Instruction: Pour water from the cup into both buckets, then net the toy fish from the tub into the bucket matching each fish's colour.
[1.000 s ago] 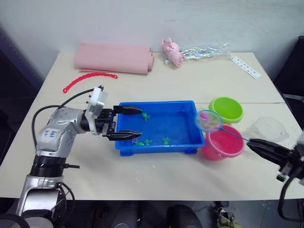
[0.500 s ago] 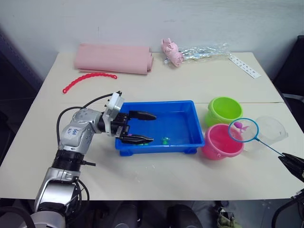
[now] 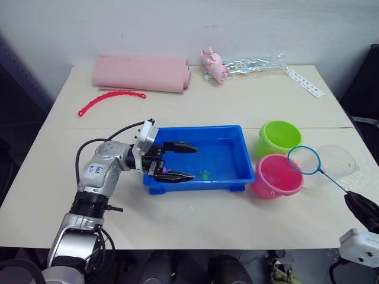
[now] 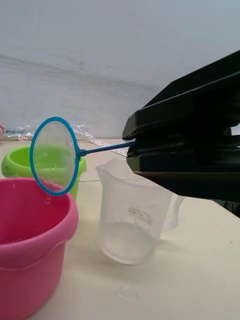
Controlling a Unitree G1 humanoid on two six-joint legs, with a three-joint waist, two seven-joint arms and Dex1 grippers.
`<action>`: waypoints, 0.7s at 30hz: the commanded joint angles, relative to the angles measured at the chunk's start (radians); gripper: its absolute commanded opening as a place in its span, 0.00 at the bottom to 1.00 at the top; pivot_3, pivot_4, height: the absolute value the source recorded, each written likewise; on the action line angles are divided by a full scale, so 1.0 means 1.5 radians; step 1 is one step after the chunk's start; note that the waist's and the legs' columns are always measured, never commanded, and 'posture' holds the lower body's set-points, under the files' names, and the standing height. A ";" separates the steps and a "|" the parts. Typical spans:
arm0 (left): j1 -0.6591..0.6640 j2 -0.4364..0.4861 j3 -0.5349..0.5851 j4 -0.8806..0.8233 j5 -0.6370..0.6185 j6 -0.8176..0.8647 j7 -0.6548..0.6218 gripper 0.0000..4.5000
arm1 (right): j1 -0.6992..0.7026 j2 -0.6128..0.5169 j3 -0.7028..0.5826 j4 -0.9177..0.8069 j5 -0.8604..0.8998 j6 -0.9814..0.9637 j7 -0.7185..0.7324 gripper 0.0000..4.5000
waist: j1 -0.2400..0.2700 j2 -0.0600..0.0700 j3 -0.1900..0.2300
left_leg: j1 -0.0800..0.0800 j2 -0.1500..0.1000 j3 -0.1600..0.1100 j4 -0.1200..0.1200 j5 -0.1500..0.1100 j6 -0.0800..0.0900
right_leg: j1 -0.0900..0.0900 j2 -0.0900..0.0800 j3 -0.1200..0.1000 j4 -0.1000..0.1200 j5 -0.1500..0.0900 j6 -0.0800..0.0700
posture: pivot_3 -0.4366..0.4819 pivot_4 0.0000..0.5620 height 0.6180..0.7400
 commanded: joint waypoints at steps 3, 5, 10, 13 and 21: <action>0.001 0.017 0.033 0.000 -0.007 -0.018 -0.002 0.99 | 0.033 0.016 0.044 -0.036 0.186 0.091 0.017 0.00 | 0.000 0.000 0.000 | 0.000 0.000 0.000 0.000 0.000 0.000 | 0.000 0.000 0.000 0.000 0.000 0.000 | 0.48 0.27 1.00; 0.004 0.027 0.043 0.008 -0.006 -0.022 -0.003 0.99 | 0.048 0.008 0.078 -0.068 0.302 0.167 0.052 0.00 | -0.002 0.000 0.000 | 0.000 0.000 0.000 0.000 0.000 0.000 | 0.000 0.000 0.000 0.000 0.000 0.000 | 0.48 0.27 1.00; 0.050 0.050 0.100 0.032 0.006 -0.081 0.019 0.99 | -0.019 -0.084 0.154 -0.143 0.635 0.443 0.090 0.00 | -0.008 0.000 0.000 | 0.001 0.001 0.000 0.000 0.000 0.000 | 0.001 0.000 0.000 0.001 0.000 0.000 | 0.48 0.27 1.00; 0.098 0.077 0.140 0.006 0.007 -0.101 0.042 0.99 | -0.154 -0.199 0.227 -0.142 0.737 0.595 0.097 0.00 | -0.019 0.000 0.000 | 0.002 0.001 0.000 0.001 0.000 0.001 | 0.002 -0.001 0.000 0.000 0.000 0.000 | 0.48 0.27 1.00; 0.205 0.202 0.221 -0.010 0.019 -0.116 0.053 0.99 | -0.630 -0.234 0.589 0.000 0.732 0.861 0.110 0.00 | -0.017 0.000 0.000 | 0.000 0.001 -0.002 0.000 0.000 0.000 | -0.001 -0.001 -0.002 0.001 0.000 -0.001 | 0.48 0.27 1.00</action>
